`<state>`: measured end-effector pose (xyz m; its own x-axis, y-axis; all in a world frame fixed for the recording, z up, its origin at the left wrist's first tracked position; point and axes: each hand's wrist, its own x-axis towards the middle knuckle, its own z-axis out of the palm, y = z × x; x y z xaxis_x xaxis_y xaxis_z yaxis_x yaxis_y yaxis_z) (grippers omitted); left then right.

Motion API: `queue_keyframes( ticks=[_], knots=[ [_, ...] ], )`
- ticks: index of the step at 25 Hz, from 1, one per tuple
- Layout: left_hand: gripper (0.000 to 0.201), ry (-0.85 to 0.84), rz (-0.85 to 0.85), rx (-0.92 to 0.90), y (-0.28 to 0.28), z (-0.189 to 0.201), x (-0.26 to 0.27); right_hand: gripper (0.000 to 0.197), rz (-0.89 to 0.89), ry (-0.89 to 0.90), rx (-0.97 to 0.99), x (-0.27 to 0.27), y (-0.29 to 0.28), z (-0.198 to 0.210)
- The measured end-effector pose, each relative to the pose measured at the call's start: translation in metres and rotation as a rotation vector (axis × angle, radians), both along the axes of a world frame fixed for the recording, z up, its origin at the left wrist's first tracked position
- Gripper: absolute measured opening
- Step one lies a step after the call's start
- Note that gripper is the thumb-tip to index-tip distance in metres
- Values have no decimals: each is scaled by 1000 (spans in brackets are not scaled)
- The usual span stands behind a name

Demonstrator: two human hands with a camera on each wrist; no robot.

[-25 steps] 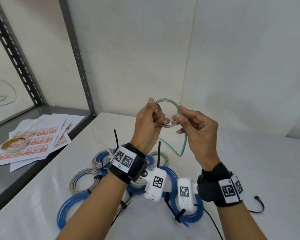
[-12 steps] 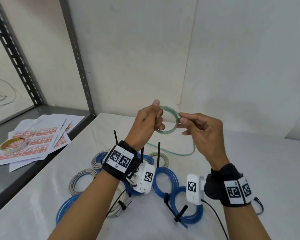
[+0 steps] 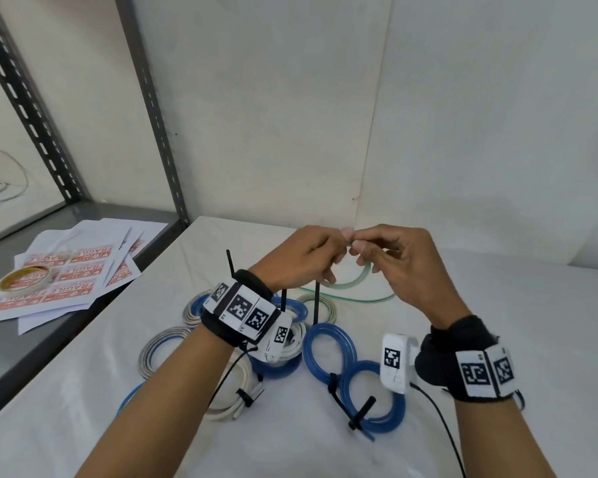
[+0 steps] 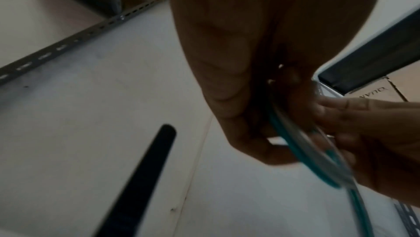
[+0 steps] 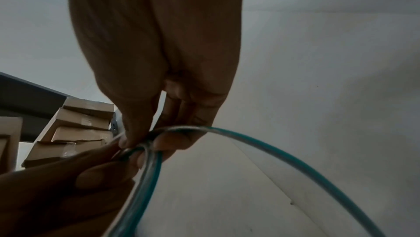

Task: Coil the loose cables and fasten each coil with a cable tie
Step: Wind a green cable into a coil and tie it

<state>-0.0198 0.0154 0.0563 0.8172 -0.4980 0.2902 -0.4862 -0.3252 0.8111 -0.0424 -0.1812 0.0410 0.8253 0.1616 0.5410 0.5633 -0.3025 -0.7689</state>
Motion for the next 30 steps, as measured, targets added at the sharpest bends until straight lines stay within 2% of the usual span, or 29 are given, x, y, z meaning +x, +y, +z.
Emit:
queue_keyframes(
  ticks=[1, 3, 6, 7, 9, 12, 14, 16, 17, 18, 19, 23, 25, 27, 29, 30],
  knots=[
    [45, -57, -1, -8, 0, 0, 0, 13, 1, -11, 31, -1, 1, 1],
    [42, -61, 44, -241, -1, 0, 1, 16, -20, -44, 177, -2, 4, 2],
    [44, 109, 81, -767, -10, 2, 2, 19, -48, -49, 350, -4, 19, 1],
    [44, 144, 82, -876, -16, 2, 0, 20, -51, -35, 388, -6, 27, 0],
    [44, 200, 80, -981, -23, 1, -5, 22, -69, -32, 462, -9, 38, -1],
    [48, 379, 3, -918, -15, 3, -6, 20, -98, -67, 398, -8, 27, 2],
    [50, 449, -65, -674, -2, 9, -3, 18, -78, -55, 240, -8, 13, 6],
    [46, 313, -45, -356, 3, 12, -3, 18, -54, -51, 87, -9, 7, 7],
    [45, 236, -41, -282, 3, 13, -5, 18, -45, -57, 58, -10, 6, 8],
    [46, 190, -37, -294, 2, 15, -6, 19, -40, -63, 84, -10, 7, 9],
    [49, 180, -32, -382, 0, 15, -6, 20, -39, -67, 156, -9, 8, 8],
    [43, 265, 24, -957, -18, 12, -4, 27, -58, -14, 511, -7, 33, -1],
    [43, 311, 44, -1064, -26, 9, -6, 28, -85, -13, 562, -8, 43, -4],
    [44, 419, 45, -999, -21, 9, -4, 26, -88, -44, 493, -6, 32, -1],
    [41, 471, 26, -735, -9, 12, -3, 24, -44, -32, 291, -6, 11, 4],
    [41, 435, 27, -546, -4, 13, -3, 23, -16, -12, 173, -7, 4, 7]
  ],
)
